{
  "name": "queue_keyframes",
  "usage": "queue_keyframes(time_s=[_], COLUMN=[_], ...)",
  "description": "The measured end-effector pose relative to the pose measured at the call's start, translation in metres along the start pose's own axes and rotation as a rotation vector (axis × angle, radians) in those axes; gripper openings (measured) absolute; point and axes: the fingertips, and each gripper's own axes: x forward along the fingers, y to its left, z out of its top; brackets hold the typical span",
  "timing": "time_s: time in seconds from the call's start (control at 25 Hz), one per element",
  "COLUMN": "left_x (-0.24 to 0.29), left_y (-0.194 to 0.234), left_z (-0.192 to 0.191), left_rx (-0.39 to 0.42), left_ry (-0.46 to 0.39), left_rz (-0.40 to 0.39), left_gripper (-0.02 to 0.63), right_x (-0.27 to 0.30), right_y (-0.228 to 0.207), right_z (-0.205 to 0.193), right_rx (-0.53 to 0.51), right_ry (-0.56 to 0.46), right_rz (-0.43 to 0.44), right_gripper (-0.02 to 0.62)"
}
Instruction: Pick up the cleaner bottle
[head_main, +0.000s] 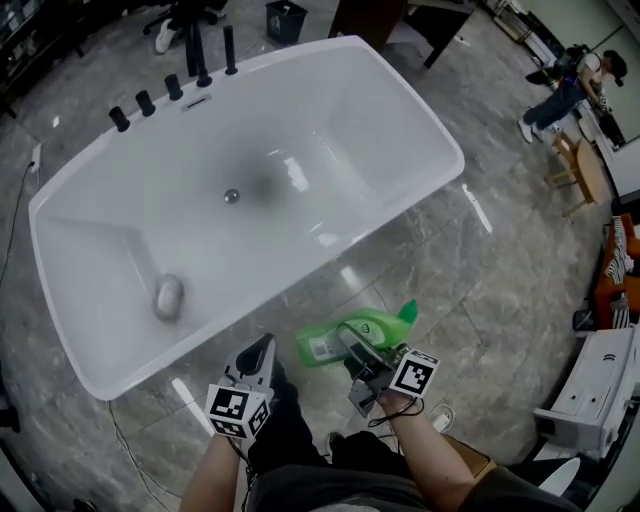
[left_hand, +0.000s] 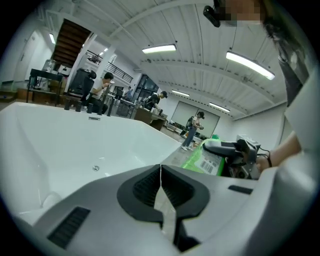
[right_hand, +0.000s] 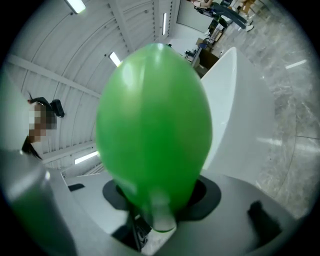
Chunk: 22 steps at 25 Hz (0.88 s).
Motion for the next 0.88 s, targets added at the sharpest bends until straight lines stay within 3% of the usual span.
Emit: queue_keyframes(time_s=[0.28, 0.44, 0.64, 0.88], left_x=[-0.025, -0.042, -0.066, -0.081], left_y=[-0.027, -0.066, -0.123, -0.187], left_z=[0.058, 0.077, 0.062, 0.035], left_rx=[0.032, 0.051, 0.003, -0.028], left_ry=[-0.054, -0.134, -0.229, -0.253], left_rz=[0.08, 0.148, 0.226, 0.282], left_gripper=[0.015, 0.015, 0.015, 0.015], right_x=[-0.018, -0.049, -0.091, -0.152], right_y=[0.065, 0.081, 0.087, 0.076], right_z=[0.048, 0.053, 0.036, 0.035], right_rx=[-0.032, -0.033, -0.018, 0.011], right_ry=[0.006, 0.079, 0.212, 0.249], right_rz=[0.12, 0.156, 0.19, 0.177], right_gripper=[0.192, 0.192, 0.192, 0.192])
